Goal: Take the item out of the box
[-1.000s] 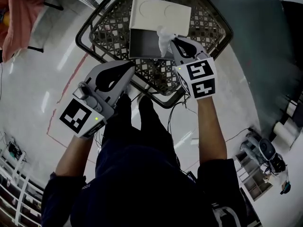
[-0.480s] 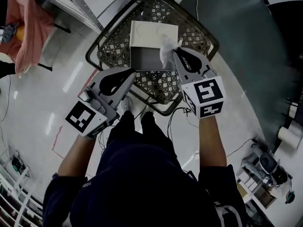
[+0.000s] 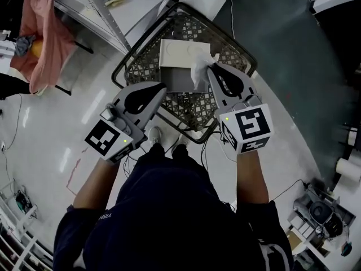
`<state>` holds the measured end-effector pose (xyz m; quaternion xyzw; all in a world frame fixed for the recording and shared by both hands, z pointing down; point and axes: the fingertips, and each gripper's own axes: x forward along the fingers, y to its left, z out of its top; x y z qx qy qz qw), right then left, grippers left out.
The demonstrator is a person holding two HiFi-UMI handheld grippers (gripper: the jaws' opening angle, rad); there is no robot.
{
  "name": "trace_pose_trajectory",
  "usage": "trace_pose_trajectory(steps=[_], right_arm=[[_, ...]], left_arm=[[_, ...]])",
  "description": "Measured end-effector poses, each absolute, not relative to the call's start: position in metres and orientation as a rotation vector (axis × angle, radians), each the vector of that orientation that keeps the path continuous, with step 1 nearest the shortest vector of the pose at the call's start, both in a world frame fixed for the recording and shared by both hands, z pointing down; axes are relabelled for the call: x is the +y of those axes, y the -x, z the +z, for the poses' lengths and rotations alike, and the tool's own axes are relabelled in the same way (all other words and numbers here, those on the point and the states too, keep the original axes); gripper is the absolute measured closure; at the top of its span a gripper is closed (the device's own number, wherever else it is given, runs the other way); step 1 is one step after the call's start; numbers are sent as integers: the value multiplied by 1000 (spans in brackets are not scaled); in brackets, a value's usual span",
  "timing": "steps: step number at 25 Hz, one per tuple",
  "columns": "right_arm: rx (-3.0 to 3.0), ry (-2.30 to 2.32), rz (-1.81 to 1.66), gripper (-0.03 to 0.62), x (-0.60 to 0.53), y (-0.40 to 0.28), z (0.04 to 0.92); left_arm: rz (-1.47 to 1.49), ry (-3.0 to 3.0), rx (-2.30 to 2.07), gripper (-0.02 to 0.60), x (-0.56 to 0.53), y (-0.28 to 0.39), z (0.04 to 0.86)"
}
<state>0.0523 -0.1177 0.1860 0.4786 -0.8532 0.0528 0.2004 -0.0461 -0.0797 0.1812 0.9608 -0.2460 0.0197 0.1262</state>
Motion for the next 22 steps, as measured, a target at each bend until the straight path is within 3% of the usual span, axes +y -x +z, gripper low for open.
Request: trace_pose_trajectory(steps=[22], right_arm=[[-2530,-1431,32,556,-66,-47,125]], left_arm=[[57,-2854,-712,574,-45,38,155]])
